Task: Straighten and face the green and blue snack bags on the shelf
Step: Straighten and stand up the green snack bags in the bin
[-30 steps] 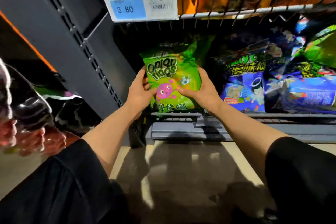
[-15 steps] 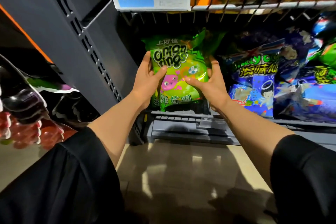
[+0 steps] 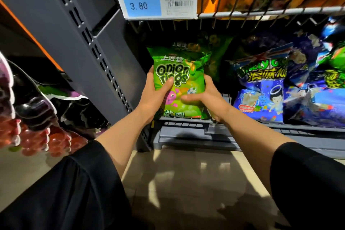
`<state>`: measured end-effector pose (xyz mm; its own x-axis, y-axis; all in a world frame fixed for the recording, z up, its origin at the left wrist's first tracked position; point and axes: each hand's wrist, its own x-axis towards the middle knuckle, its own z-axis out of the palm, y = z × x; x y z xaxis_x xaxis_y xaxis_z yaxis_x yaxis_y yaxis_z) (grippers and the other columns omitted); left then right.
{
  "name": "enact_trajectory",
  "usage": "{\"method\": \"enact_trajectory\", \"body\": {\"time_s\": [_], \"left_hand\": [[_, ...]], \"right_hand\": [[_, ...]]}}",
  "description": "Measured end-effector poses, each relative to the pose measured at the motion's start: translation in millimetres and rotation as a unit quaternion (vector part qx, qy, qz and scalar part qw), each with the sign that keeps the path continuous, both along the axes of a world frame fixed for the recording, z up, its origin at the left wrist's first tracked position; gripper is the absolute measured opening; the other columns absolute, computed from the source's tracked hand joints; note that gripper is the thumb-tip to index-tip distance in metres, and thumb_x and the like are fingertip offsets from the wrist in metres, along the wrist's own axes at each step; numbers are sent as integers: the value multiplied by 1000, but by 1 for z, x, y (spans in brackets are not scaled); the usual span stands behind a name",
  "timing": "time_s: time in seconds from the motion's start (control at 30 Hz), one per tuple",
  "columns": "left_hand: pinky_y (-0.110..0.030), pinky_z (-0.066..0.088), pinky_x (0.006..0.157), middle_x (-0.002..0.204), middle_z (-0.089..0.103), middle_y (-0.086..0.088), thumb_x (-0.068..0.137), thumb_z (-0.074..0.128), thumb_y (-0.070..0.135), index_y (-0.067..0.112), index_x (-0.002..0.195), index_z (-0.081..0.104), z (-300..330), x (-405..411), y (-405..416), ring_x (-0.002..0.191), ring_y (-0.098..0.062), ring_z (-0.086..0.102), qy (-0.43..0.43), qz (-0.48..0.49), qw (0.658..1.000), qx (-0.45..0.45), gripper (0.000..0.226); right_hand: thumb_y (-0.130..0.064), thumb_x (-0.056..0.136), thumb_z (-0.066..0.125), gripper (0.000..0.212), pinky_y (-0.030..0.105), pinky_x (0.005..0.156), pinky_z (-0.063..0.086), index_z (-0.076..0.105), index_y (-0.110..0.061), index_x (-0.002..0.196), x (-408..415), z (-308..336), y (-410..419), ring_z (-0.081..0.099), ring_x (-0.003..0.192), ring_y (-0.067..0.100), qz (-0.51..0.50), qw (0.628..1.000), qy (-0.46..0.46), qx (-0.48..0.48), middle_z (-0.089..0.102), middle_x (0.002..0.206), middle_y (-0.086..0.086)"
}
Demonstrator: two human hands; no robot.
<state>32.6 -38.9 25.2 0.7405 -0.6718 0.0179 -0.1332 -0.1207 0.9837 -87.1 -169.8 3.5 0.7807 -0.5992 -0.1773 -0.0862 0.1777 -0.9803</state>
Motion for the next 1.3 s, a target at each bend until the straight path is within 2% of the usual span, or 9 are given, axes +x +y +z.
{"method": "enact_trajectory", "body": {"time_s": [0.1,0.33,0.47,0.53,0.67,0.8,1.0,1.13,1.3], "left_hand": [[-25,42,100,125,61,9,85,69,38,26,147,27,-5,-8,-1,114,-8,57,-61,37,996,46,75],[-42,37,109,147,43,-4,88,66,22,36,152,2,-16,-8,10,130,-21,46,-210,86,972,60,91],[-30,22,111,161,-6,-6,76,78,38,42,151,4,-18,-20,18,148,-14,4,-348,29,929,123,105],[-41,26,116,160,-14,-5,64,86,40,50,148,-1,-23,-25,17,149,-17,3,-346,-6,924,162,121],[-52,35,109,160,6,-12,64,86,39,47,149,-3,-29,-29,16,146,-30,17,-358,15,914,189,124],[-52,37,106,150,31,-7,60,86,44,48,149,-3,-29,-30,16,135,-28,33,-353,28,919,174,126],[-51,4,120,158,18,-8,51,79,68,46,148,-13,-31,-40,9,147,-26,15,-304,53,936,172,135],[-49,7,119,152,31,-9,56,82,58,43,149,-11,-31,-41,3,142,-26,24,-318,84,927,181,132],[-45,1,119,124,50,-10,58,82,54,48,146,-13,-35,-41,-3,128,-23,39,-324,98,919,204,130]], "right_hand": [[-44,86,58,52,42,87,51,49,-19,131,1,-2,-15,59,112,21,-110,979,-30,167,57,129,1],[-21,95,53,31,16,50,50,54,-18,126,21,-15,-20,64,72,4,-102,988,51,106,67,108,1],[-16,91,58,32,20,53,52,59,-11,123,22,-18,-22,63,74,15,-103,989,73,80,68,109,12],[-11,91,57,29,27,62,53,61,-9,120,21,-21,-22,62,74,19,-96,989,85,79,68,105,14],[-10,88,63,22,36,73,57,67,-7,109,23,-24,-23,64,82,23,-95,988,104,62,69,104,14],[-14,86,62,9,24,54,51,67,-11,92,30,-30,-30,63,62,17,-122,976,149,102,71,84,11],[-25,88,59,13,22,46,51,62,-19,76,27,-36,-38,61,52,10,-24,972,211,97,66,61,-3],[-16,88,61,23,15,35,39,57,-16,65,33,-37,-41,52,31,7,-43,977,193,80,58,40,-4],[8,78,60,28,28,50,37,52,-12,60,39,-51,-46,45,54,18,-188,968,123,116,49,61,12]]}}
